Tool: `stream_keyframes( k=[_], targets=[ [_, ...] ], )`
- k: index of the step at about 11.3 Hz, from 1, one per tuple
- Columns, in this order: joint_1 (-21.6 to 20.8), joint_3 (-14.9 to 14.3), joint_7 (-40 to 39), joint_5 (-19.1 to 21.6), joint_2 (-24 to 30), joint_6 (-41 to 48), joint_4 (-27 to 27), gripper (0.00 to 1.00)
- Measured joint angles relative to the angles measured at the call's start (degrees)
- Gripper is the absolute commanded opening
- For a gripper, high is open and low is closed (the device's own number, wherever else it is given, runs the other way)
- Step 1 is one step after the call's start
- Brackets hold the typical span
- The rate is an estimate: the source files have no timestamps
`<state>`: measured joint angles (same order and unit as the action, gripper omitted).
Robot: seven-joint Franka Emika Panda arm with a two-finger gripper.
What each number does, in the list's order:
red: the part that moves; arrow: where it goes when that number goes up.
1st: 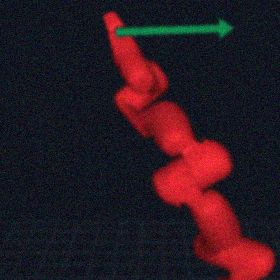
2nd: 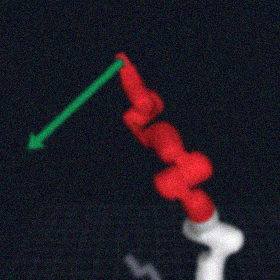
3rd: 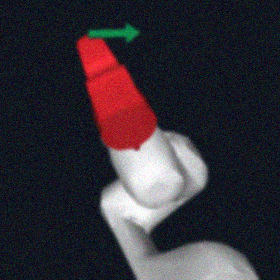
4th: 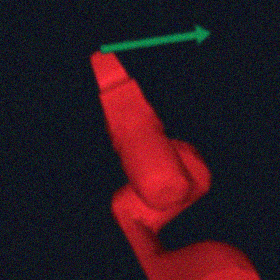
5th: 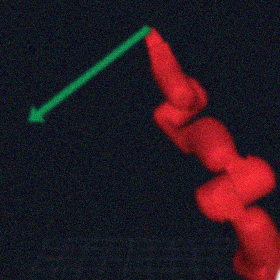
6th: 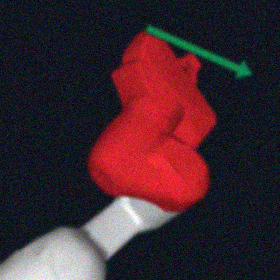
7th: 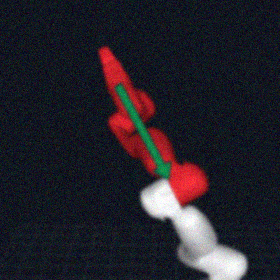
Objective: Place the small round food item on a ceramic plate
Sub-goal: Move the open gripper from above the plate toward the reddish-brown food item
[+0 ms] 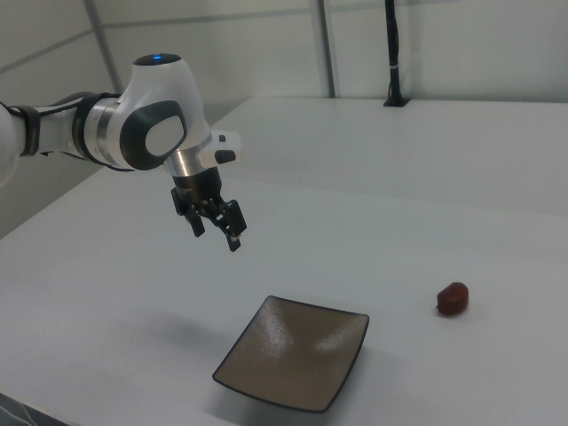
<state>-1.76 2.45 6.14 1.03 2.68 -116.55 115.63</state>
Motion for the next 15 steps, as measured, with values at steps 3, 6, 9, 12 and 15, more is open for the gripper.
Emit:
stream_keyframes(
  k=[3,6,9,12,15],
  targets=[
    [0.00,-0.08,0.00,-0.01,-0.02,-0.01,-0.50,1.00],
    [0.04,-0.25,0.00,-0.01,-0.02,-0.01,-0.94,1.00],
    [0.08,-0.27,0.00,-0.33,-0.04,-0.01,-0.94,1.00],
    [0.70,-0.56,-2.20,-2.81,-0.12,-0.01,-0.95,1.00],
    [3.21,-2.67,-4.14,-3.11,-0.98,-0.97,-3.00,1.00]
  ],
)
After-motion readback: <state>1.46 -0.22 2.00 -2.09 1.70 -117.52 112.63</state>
